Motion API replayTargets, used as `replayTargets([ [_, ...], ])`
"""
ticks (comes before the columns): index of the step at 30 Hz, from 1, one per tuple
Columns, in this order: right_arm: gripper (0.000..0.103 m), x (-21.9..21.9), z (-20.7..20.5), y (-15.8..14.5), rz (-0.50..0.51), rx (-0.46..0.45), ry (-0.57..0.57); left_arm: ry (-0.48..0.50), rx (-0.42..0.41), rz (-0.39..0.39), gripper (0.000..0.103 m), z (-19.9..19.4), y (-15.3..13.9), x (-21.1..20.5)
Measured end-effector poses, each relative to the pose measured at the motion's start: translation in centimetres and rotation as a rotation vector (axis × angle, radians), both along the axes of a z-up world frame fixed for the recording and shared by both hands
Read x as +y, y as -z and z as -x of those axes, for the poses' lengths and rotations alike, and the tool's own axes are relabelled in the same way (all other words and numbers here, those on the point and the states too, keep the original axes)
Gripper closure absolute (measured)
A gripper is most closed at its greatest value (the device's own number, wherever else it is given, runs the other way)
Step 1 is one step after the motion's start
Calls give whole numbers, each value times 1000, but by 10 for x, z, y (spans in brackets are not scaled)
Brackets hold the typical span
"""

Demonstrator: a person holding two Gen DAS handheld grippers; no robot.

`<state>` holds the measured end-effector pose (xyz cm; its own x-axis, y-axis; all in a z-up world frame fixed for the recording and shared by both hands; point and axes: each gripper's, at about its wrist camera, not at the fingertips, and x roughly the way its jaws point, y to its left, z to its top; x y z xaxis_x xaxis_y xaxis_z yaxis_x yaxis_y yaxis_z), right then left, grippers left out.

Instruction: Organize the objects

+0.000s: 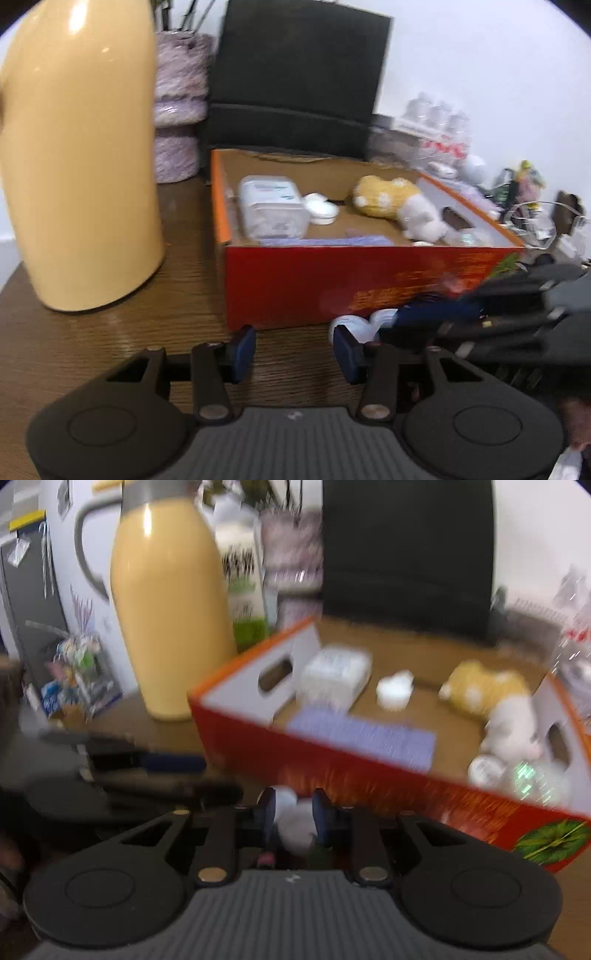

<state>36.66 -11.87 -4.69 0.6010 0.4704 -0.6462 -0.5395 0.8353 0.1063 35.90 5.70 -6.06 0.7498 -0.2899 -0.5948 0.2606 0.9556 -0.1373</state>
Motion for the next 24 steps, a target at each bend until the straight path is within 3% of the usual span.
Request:
replayTargets([
  [2, 82, -4, 3, 7, -7, 25, -23, 42, -26, -13, 58, 5, 0, -5],
  [5, 97, -9, 7, 7, 1, 11, -26, 65, -29, -52, 58, 5, 3, -18],
  [8, 98, -6, 12, 5, 42, -24, -19, 84, -27, -51, 62, 0, 5, -24],
  [11, 98, -14, 14, -2, 10, -42, 9, 93, -21, -29, 63, -9, 5, -34],
  [12, 98, -18, 14, -5, 0, -47, 18, 101, -20, -36, 66, -11, 5, -39],
  [13, 98, -20, 14, -7, 0, -51, 25, 114, -20, -50, 76, -12, 6, -43],
  [15, 98, -25, 12, -8, -10, -50, 35, 129, -33, -76, 78, -9, 6, -51],
  [17, 98, -27, 11, -7, -16, -43, 38, 142, -57, -101, 99, -3, 4, -53],
  [18, 98, -27, 11, -7, -13, -46, 39, 140, -59, -101, 103, 0, 2, -52],
  [24, 98, -22, 27, -22, -30, -104, 22, 60, -93, -12, 103, 31, -21, -35],
])
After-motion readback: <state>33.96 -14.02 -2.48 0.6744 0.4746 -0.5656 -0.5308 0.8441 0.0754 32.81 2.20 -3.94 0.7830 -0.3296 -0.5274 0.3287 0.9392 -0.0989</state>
